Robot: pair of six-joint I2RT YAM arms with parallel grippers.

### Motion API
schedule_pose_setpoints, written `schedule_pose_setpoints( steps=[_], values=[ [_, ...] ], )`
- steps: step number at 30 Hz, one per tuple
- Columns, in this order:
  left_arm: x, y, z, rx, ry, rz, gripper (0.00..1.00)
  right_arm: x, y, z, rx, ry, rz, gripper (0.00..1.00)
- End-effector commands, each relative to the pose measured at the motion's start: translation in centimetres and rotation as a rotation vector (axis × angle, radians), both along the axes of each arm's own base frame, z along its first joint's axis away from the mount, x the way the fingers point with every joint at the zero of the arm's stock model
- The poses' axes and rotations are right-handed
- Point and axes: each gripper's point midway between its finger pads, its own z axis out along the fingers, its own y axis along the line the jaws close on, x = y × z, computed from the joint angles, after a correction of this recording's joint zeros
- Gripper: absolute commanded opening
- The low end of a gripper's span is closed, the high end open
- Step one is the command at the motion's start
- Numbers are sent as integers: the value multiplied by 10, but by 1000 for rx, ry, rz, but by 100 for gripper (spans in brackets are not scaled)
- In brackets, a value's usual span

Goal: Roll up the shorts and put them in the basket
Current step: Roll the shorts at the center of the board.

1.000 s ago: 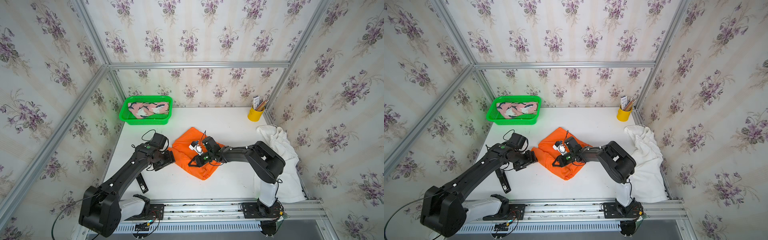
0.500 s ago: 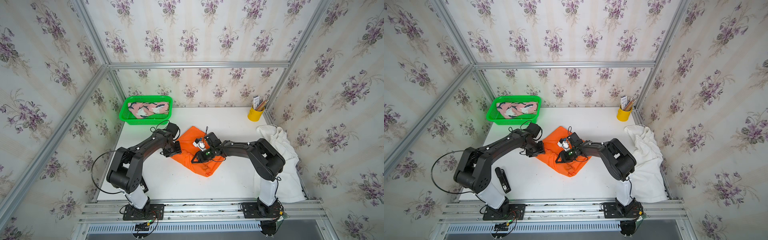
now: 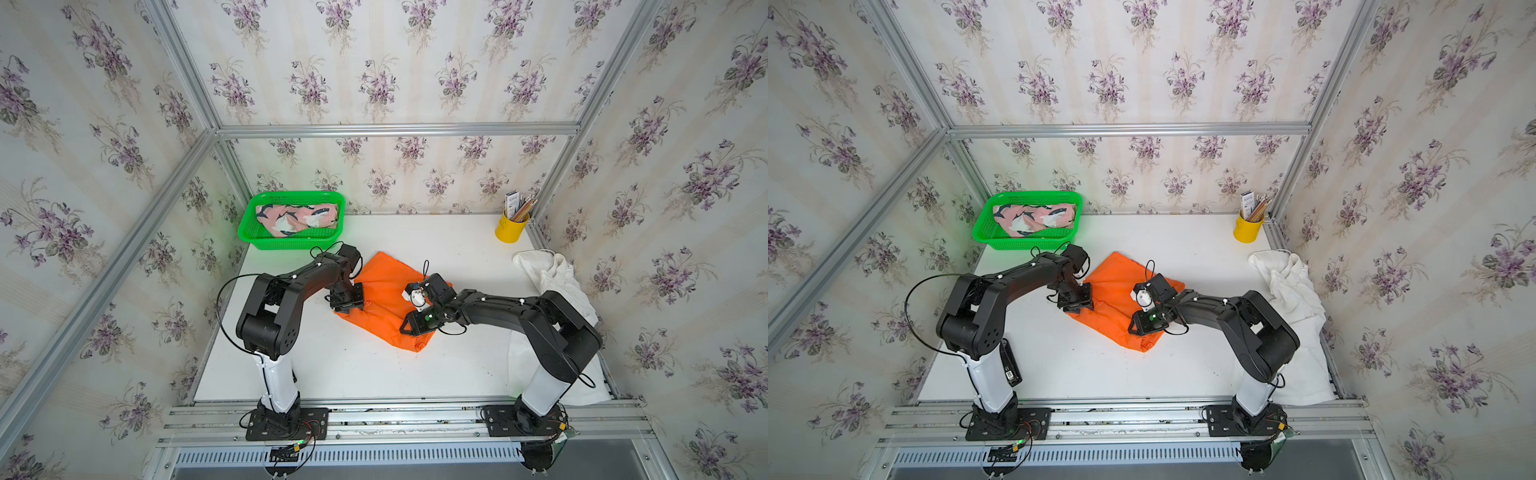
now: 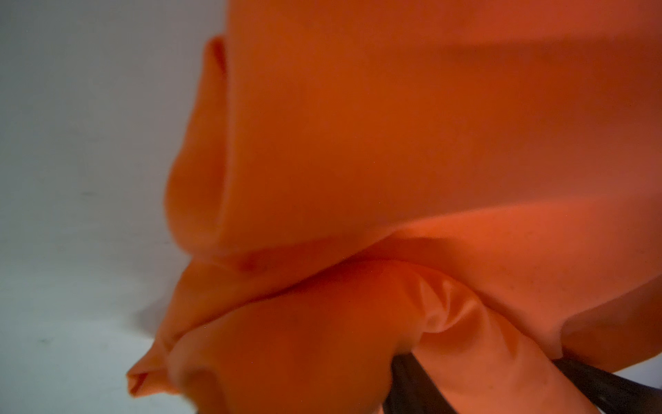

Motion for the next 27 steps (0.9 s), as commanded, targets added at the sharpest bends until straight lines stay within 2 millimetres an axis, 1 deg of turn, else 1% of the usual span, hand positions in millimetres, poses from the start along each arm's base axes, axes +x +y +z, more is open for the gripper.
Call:
schedule_pose_setpoints(
  steps=[1, 2, 4, 6, 9, 11, 13, 15, 18, 21, 22, 25, 27],
  values=[
    [-3, 16, 5, 75, -22, -24, 51, 12, -3, 31, -132, -250, 50, 62],
    [-4, 16, 9, 76, -27, -26, 52, 14, 4, 40, -154, -315, 86, 64],
    [-4, 16, 14, 68, -36, -27, 52, 13, 16, 45, -212, -407, 154, 68],
    [-3, 13, 19, 53, -42, -30, 52, 9, 30, 45, -294, -505, 238, 69],
    [-4, 12, 22, 48, -40, -34, 52, -1, 53, 45, -365, -637, 346, 71],
    [-5, 13, 23, 50, -39, -36, 52, -9, 67, 41, -390, -700, 406, 75],
    [-7, 13, 21, 50, -28, -36, 53, -16, 75, 30, -413, -724, 460, 82],
    [-9, 12, 19, 46, -13, -41, 53, -21, 77, 9, -468, -732, 530, 86],
    [-10, 12, 19, 42, -10, -43, 54, -21, 70, -18, -543, -734, 579, 86],
    [-10, 12, 21, 42, -14, -43, 54, -14, 60, -36, -598, -732, 574, 84],
    [-10, 11, 21, 38, -15, -44, 58, -13, 59, -38, -604, -725, 569, 81],
    [-11, 8, 25, 15, -24, -40, 61, -7, 56, -43, -598, -706, 539, 67],
    [-11, 7, 29, 6, -36, -37, 62, -3, 54, -45, -584, -681, 515, 54]
  ],
)
